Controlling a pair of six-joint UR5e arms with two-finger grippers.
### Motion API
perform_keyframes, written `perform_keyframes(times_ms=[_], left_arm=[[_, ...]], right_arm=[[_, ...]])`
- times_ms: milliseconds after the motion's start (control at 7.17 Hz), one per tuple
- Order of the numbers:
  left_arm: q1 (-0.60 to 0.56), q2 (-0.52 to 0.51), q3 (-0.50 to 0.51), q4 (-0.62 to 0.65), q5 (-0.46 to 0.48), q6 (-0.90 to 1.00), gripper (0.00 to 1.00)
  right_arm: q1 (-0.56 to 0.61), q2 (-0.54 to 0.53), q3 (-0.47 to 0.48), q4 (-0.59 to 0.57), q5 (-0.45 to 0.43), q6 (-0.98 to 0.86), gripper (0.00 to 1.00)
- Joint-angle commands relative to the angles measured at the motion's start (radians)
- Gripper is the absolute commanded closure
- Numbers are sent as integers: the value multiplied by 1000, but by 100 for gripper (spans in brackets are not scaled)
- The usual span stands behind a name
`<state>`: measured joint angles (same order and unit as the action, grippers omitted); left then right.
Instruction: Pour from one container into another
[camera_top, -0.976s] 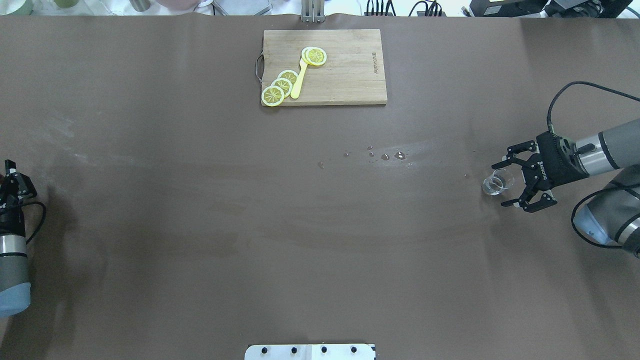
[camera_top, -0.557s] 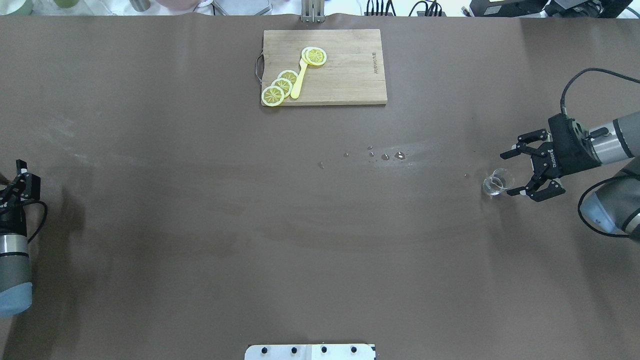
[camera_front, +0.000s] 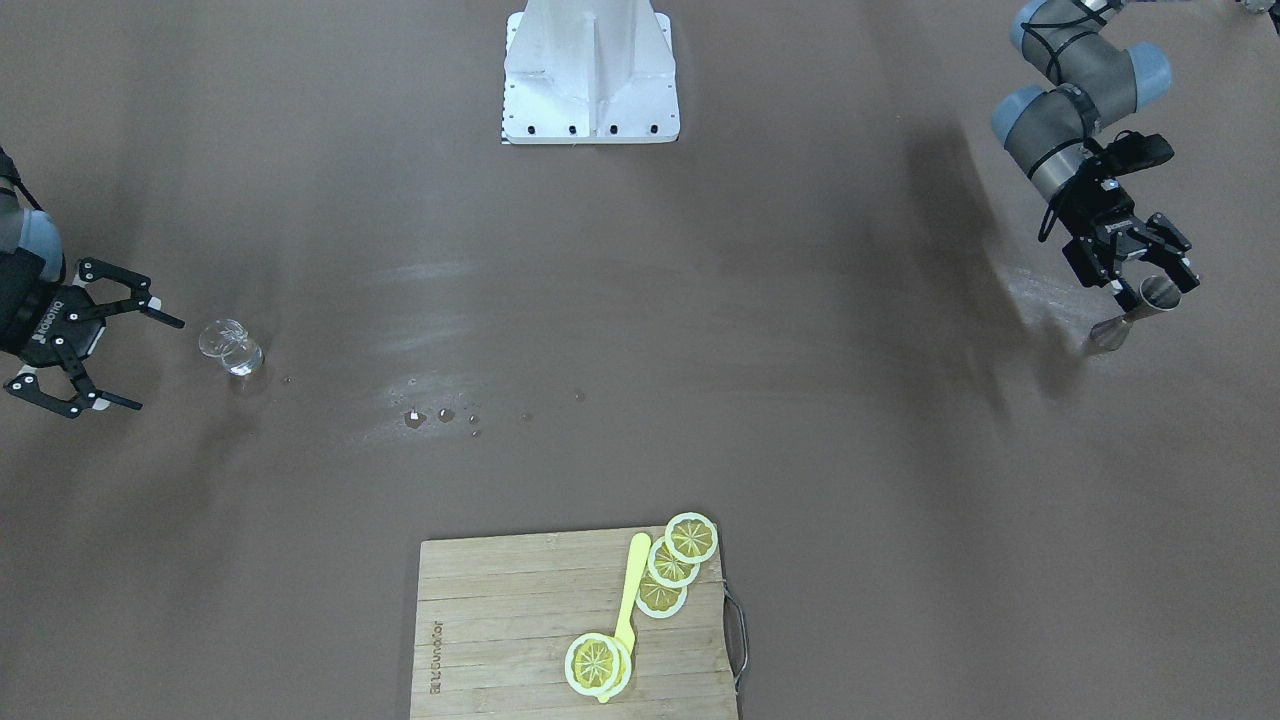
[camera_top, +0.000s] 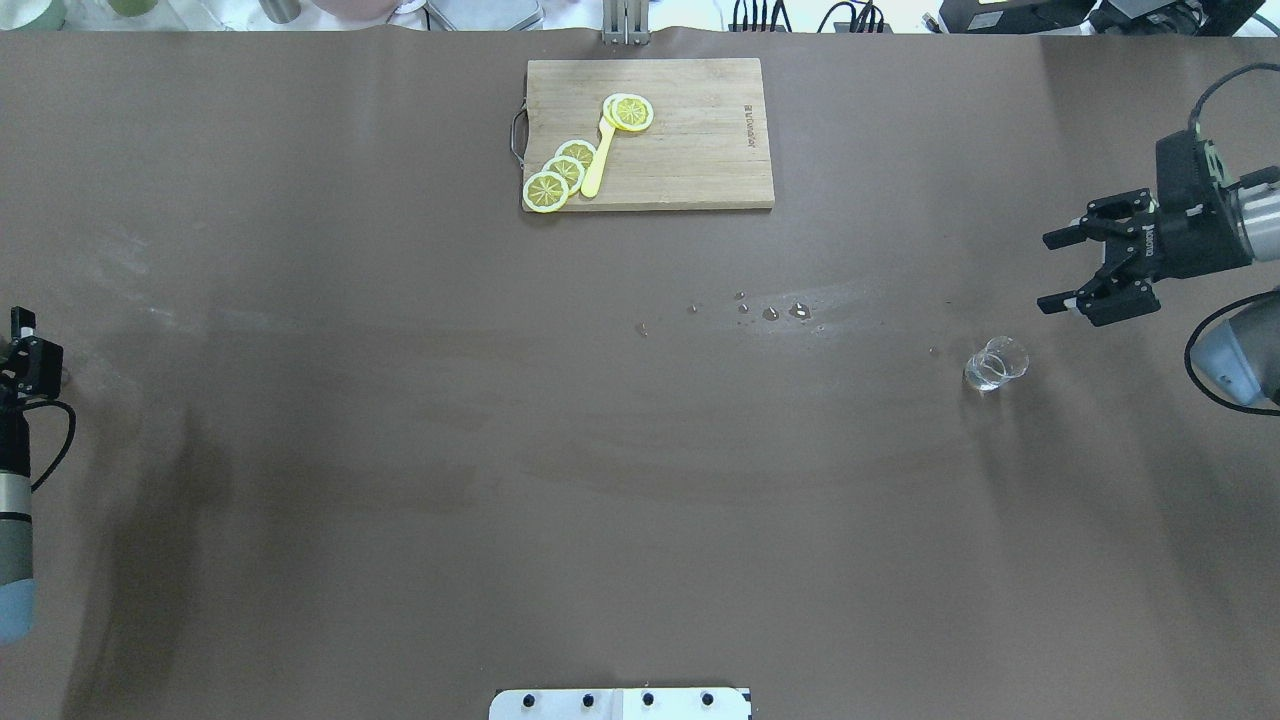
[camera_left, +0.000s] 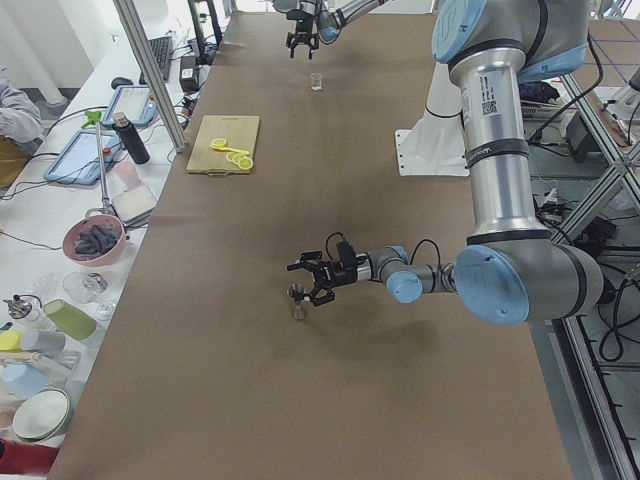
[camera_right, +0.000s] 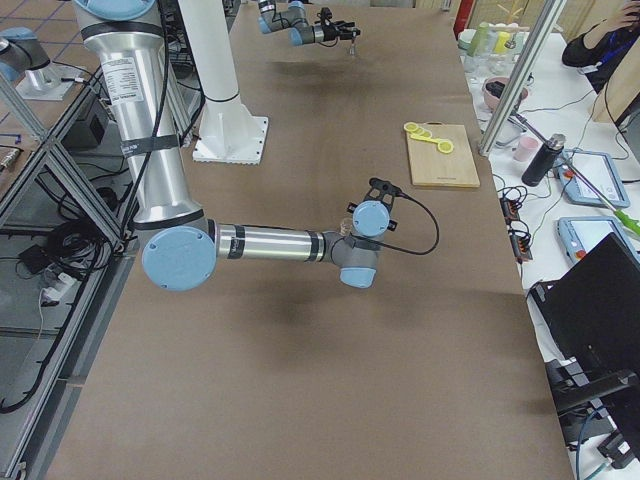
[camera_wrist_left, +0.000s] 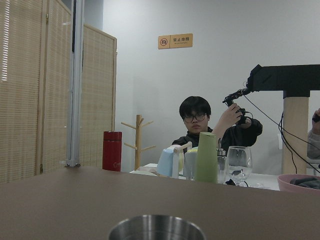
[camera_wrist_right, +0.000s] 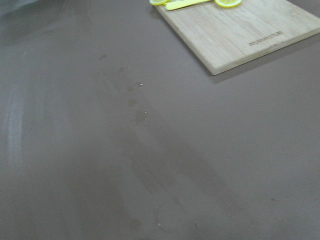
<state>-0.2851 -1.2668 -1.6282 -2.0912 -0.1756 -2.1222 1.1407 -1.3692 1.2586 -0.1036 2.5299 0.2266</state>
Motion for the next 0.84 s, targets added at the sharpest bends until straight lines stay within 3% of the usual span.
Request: perform_keyframes(times_ms=[0, 418, 697], left_arm=[[87, 27, -44, 75, 92, 2, 2], [141, 6, -151, 141, 103, 16, 2], [156, -121, -249, 207, 29, 222, 2]], right_arm=[[106, 2, 46, -141, -102, 106, 0], [189, 2, 162, -565, -192, 97, 0], [195, 5, 226, -855, -325, 99, 0]])
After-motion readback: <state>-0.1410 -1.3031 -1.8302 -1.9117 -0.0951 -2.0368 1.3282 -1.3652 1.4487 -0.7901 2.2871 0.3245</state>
